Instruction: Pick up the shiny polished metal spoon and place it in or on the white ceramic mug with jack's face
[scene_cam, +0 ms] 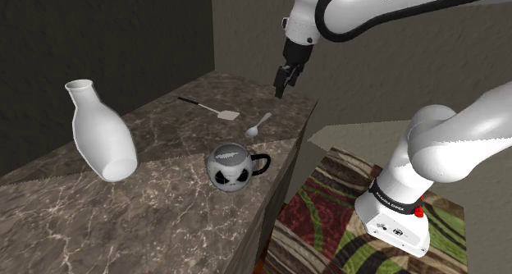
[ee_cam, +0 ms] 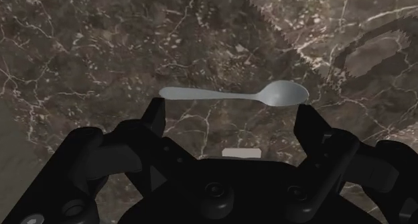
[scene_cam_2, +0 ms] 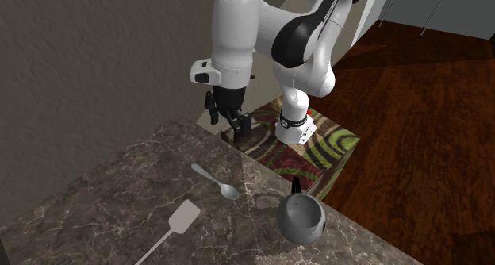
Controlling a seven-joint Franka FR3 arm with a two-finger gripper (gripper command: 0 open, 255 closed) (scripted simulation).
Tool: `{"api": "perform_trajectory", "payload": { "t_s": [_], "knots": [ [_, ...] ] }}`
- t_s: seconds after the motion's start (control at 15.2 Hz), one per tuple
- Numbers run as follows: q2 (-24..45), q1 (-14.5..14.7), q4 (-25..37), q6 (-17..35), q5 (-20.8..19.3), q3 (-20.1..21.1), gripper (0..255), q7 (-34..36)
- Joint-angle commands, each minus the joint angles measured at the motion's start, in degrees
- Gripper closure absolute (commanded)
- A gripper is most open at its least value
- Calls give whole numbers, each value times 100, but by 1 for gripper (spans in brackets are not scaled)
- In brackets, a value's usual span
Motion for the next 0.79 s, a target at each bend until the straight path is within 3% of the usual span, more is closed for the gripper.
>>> {"api": "perform_trajectory", "payload": {
  "t_s": [0.0,0.73],
  "knots": [
    [338,65,-48,410,47,105,0,99],
    [2355,252,235,2214,-46,594,0,611]
  ]
}}
